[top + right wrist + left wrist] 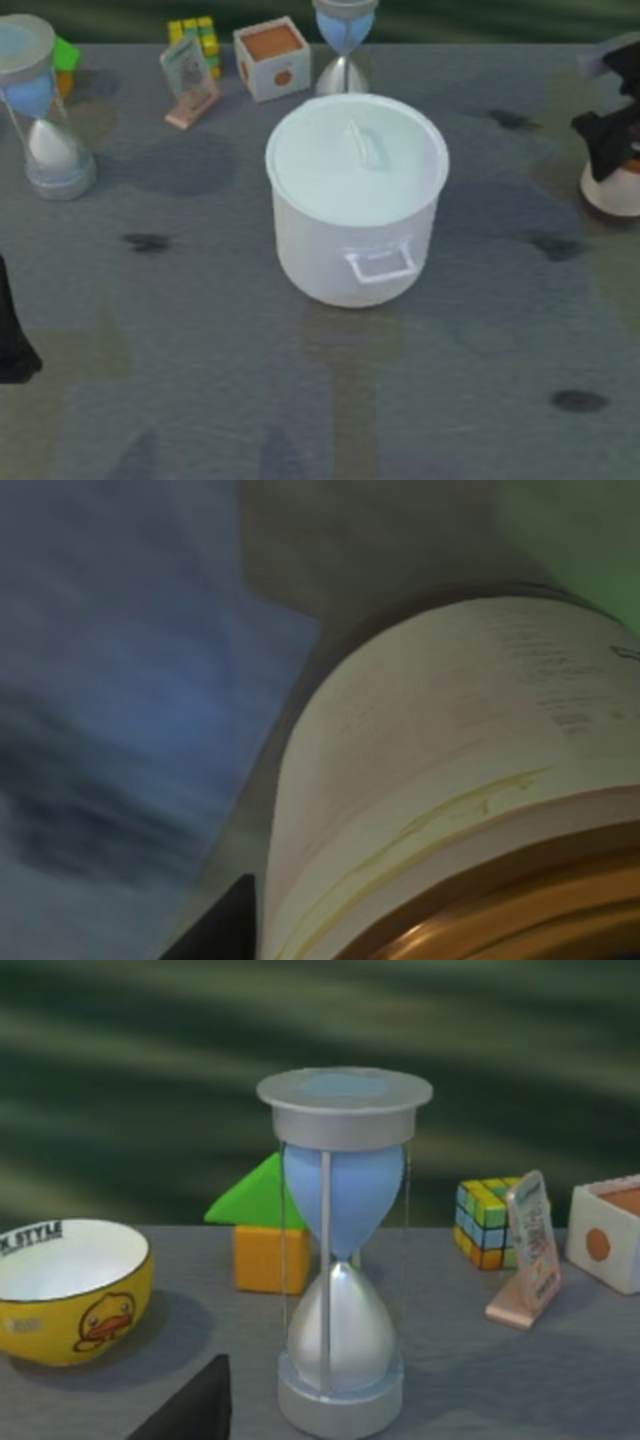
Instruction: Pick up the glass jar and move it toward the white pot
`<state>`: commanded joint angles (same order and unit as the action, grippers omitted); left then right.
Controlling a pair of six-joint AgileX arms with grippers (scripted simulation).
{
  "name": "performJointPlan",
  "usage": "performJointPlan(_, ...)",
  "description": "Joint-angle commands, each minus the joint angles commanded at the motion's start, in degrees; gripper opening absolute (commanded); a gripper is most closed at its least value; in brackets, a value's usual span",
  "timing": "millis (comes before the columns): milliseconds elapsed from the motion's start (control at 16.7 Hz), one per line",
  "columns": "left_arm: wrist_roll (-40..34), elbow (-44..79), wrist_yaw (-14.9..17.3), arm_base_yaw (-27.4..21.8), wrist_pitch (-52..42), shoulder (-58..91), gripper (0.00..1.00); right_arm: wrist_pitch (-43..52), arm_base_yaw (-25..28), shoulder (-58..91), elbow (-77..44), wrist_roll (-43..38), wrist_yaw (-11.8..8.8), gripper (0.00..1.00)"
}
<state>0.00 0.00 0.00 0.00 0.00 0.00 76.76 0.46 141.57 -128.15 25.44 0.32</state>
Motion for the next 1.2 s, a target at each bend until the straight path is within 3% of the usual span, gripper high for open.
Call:
performJointPlan(540, 0.00, 0.00, 0.00, 0.00, 0.00, 0.00, 1.00, 3.34, 0.83, -24.57, 20.63, -0.13, -0.24, 0.00)
performJointPlan(960, 0.00, 0.00, 0.00, 0.00, 0.00, 0.00, 1.00, 3.64, 0.91, -25.47, 21.64, -1.06, -0.29, 0.00)
performJointPlan(1200, 0.00, 0.00, 0.00, 0.00, 0.00, 0.00, 1.00, 2.89, 4.18, -22.45, 19.72, -9.42, -0.40, 0.00)
